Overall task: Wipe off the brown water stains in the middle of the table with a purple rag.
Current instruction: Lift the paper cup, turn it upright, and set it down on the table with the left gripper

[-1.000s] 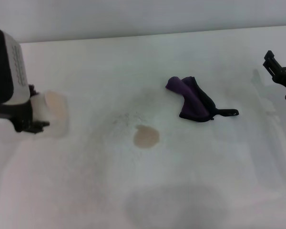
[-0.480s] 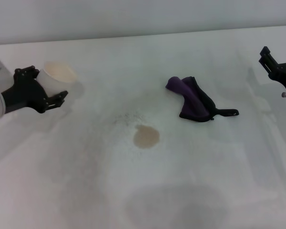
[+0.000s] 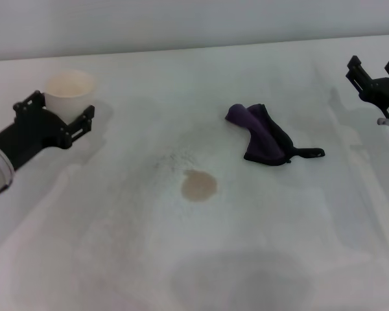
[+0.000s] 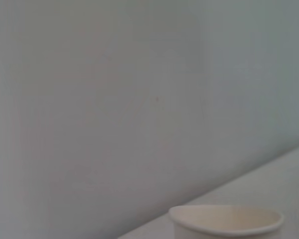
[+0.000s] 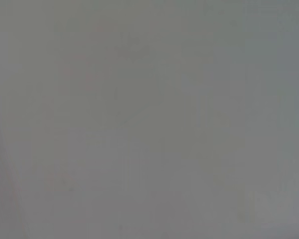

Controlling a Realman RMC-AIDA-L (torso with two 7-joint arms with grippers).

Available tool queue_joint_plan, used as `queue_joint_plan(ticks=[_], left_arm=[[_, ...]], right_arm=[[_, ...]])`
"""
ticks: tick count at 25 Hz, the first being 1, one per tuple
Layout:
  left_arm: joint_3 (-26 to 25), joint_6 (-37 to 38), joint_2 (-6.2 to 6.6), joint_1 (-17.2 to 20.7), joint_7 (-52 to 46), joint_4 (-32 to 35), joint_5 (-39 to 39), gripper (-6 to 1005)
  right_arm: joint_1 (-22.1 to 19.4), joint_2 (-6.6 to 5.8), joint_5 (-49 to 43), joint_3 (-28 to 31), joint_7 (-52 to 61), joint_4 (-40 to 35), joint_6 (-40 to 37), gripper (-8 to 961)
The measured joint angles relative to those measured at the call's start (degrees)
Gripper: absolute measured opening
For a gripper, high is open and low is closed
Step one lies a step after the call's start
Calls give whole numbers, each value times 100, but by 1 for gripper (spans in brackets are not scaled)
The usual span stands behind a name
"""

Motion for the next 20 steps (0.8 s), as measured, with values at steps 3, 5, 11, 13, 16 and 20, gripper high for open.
queue_joint_plan(ticks=[3, 5, 11, 13, 16, 20], left_arm=[[187, 687, -41, -190, 802, -918, -1197, 728], [385, 995, -73, -276, 1138, -1313, -1819, 728], [1389, 992, -105, -313, 1288, -1547, -3124, 727], [1552, 917, -105, -321, 1298, -1546, -3243, 727], [2012, 623, -99, -341, 1314, -1512, -3413, 728], [2326, 572, -100, -346, 1329, -1508, -3426, 731]], right_arm=[[56, 0, 1, -5, 0, 0, -13, 862], [90, 0, 1, -13, 0, 0, -14, 862], [146, 0, 1, -12, 0, -10, -17, 862], [147, 0, 1, -5, 0, -20, -18, 862], [148, 0, 1, 8, 0, -29, -20, 862], [148, 0, 1, 16, 0, -49, -20, 862]])
